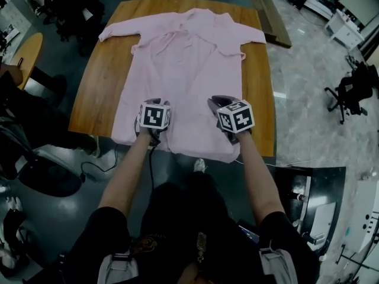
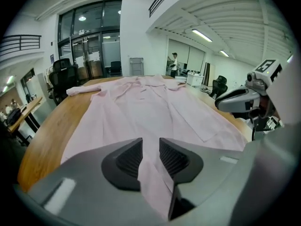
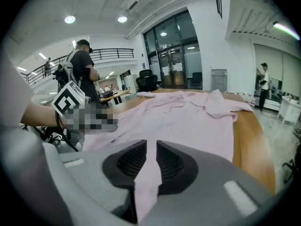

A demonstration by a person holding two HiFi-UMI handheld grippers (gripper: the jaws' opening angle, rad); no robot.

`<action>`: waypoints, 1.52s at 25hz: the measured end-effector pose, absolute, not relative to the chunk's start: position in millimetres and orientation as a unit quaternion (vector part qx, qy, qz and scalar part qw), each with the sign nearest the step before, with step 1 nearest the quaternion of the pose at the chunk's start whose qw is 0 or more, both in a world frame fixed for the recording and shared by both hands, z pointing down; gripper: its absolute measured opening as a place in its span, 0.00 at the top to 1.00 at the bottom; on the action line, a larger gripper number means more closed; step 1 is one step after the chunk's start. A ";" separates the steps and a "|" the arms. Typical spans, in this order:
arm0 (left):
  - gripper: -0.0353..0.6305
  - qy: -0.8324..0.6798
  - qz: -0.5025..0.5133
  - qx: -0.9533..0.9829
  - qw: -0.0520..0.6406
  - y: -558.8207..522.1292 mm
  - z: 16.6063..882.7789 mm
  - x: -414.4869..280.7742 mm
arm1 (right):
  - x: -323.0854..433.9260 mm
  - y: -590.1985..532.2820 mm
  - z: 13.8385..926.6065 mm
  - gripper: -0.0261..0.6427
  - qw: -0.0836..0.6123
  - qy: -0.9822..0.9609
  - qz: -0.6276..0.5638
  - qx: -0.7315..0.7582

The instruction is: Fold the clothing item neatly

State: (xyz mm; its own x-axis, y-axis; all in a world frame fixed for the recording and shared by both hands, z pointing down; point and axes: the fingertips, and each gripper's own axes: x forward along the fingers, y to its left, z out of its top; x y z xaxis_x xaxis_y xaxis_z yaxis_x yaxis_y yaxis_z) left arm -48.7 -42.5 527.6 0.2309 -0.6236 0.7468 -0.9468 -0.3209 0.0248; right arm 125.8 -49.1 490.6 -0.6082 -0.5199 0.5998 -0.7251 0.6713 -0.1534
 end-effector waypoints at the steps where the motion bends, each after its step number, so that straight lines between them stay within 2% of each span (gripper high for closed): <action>1: 0.76 -0.535 0.330 0.738 0.247 -47.0 529.4 -49.3 | 118.3 -60.1 490.0 0.88 0.263 -0.882 0.191 0.341; 5: 0.74 -0.556 0.344 0.717 0.243 -59.2 536.4 -56.3 | 74.4 -98.7 487.9 0.88 0.263 -0.904 0.177 0.286; 14: 0.74 -0.561 0.347 0.690 0.298 -64.8 568.3 -81.4 | -5.6 -181.4 480.8 0.88 0.261 -0.918 0.158 0.251; 17: 0.81 -0.550 0.338 0.698 0.308 -66.2 567.6 -85.8 | -33.9 -211.3 483.6 0.88 0.263 -0.917 0.155 0.255; 18: 0.87 -0.545 0.338 0.701 0.312 -66.1 567.2 -86.7 | -43.0 -221.0 486.5 0.88 0.267 -0.916 0.153 0.257; 24: 0.89 -0.518 0.318 0.721 0.332 -70.0 556.8 -94.3 | -89.7 -275.3 508.9 0.88 0.298 -0.908 0.141 0.261; 27: 0.89 -0.506 0.309 0.731 0.338 -77.3 553.6 -99.0 | -106.5 -298.4 525.9 0.81 0.315 -0.902 0.138 0.260; 34: 0.90 -0.463 0.303 0.757 0.346 -71.5 560.5 -91.7 | -120.2 -326.3 569.3 0.79 0.398 -0.876 0.105 0.253; 36: 0.90 -0.457 0.300 0.760 0.352 -67.6 561.6 -93.3 | -119.9 -324.6 575.6 0.85 0.415 -0.871 0.101 0.245; 38: 0.90 -0.456 0.298 0.762 0.350 -67.4 560.3 -96.1 | -120.3 -322.6 574.4 0.94 0.420 -0.870 0.098 0.238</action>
State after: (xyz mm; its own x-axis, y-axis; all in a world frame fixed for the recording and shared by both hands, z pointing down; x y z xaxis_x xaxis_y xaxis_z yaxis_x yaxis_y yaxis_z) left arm -96.1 -67.4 560.3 0.4058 -0.4862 0.7739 -0.9038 -0.3392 0.2608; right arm -120.3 -322.6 574.4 -0.5338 -0.3321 0.7776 -0.4974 0.8670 0.0289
